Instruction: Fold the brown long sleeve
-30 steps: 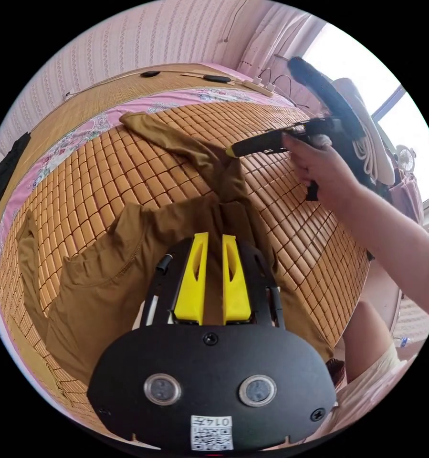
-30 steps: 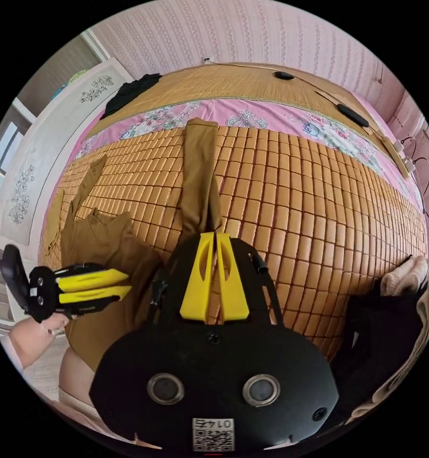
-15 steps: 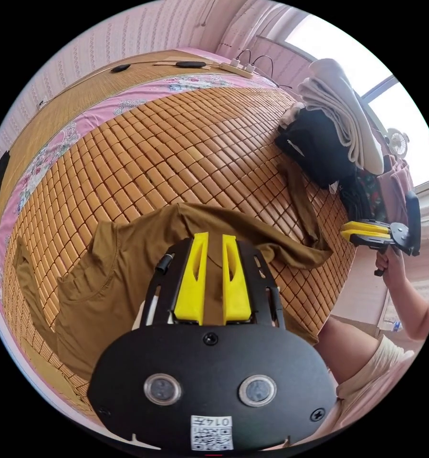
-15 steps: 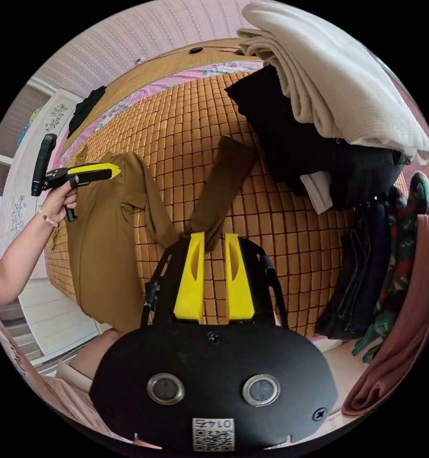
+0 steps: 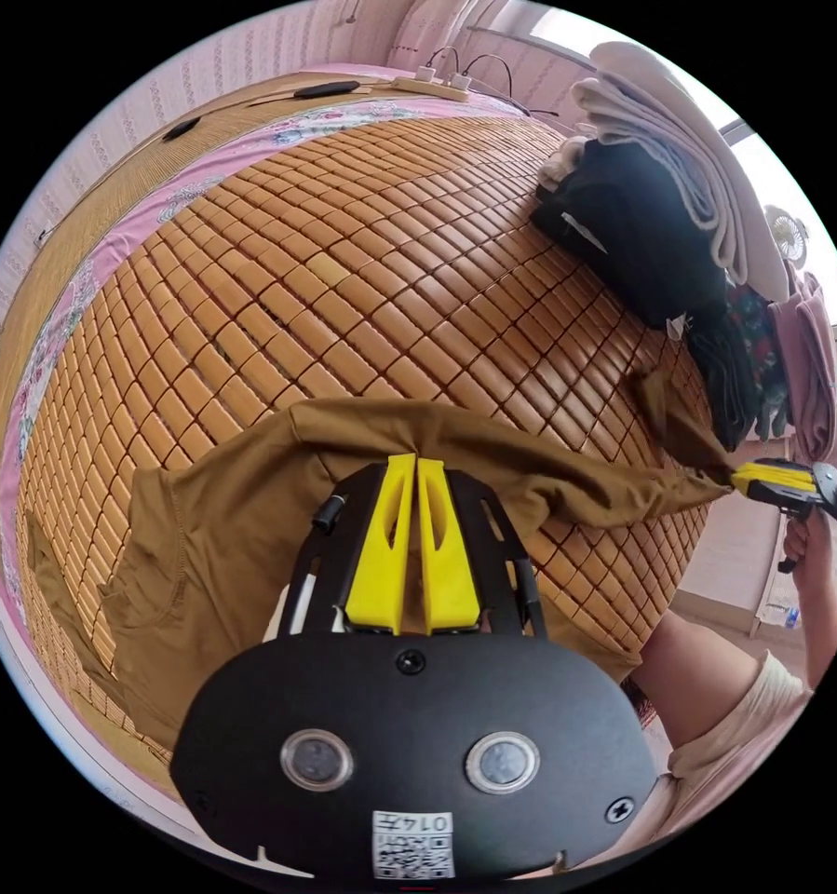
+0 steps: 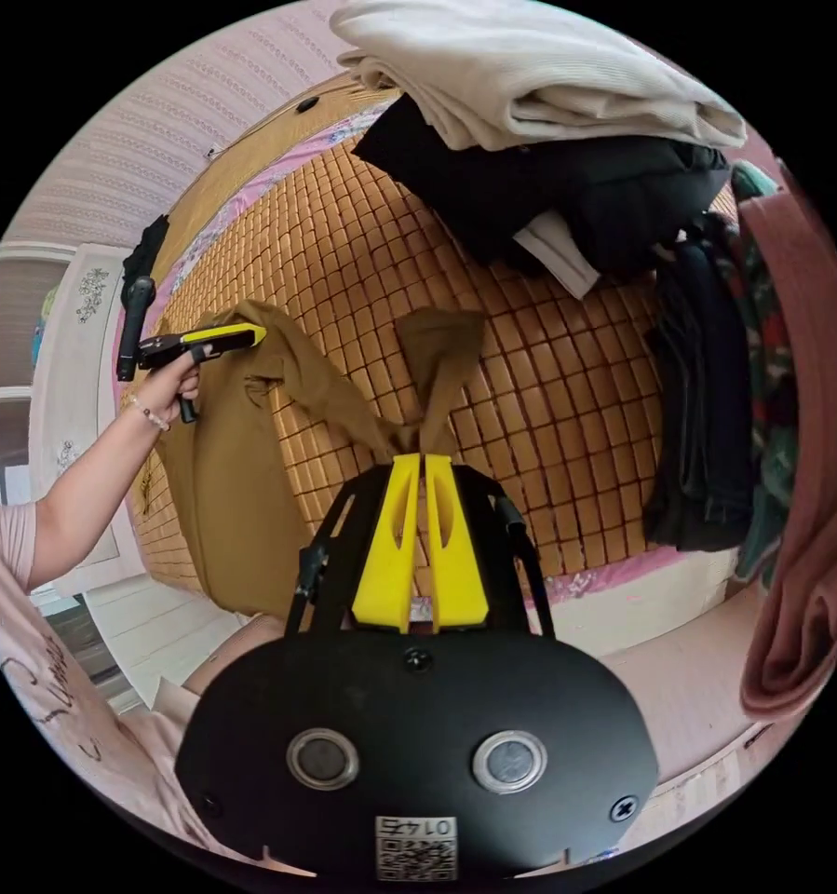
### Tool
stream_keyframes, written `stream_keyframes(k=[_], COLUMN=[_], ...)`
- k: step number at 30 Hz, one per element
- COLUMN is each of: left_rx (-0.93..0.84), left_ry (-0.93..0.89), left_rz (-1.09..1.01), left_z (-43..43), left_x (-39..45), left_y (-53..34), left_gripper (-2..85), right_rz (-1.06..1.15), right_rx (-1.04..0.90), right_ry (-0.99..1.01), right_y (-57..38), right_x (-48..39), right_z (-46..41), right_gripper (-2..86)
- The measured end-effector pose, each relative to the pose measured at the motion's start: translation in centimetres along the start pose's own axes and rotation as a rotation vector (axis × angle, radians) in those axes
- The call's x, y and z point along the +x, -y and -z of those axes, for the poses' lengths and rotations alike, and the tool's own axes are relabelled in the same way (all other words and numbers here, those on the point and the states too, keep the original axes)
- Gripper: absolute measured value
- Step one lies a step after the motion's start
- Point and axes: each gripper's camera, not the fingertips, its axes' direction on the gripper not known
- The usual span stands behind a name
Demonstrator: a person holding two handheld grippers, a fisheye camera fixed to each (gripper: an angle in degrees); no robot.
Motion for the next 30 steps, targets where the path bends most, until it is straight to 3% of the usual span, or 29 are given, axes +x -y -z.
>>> stream_keyframes(k=[5,15,21,25,30], left_rx=[0.020,0.015,-0.021,-0.031,-0.027], left_ry=[0.005,-0.020,-0.022,0.014,0.024], left_rz=[-0.007,0.040,-0.007,-0.052,-0.069], left_z=[0.3,-0.4,-1.9,-1.9,-1.8], left_x=[0.3,0.8,2.3,3.2,4.1], left_y=[1.2,4.6,6.8,7.5,8.3], left_gripper=[-1.0,1.5,-0.3,-0.9,-1.0], right_rz=[-0.033,-0.139,-0.131,-0.120,-0.121], right_rx=[0.088,0.004,-0.023,-0.211,-0.093], right_ry=[-0.152,-0.168,-0.210,-0.192,-0.340], right_y=[-1.5,-2.6,-2.8,-6.7,-7.2], right_x=[1.1,4.8,3.6,3.4,3.9], right_z=[5.6,-0.8,-2.9,0.7,6.5], right_gripper=[1.6,10.6,2.8,1.7,3.4])
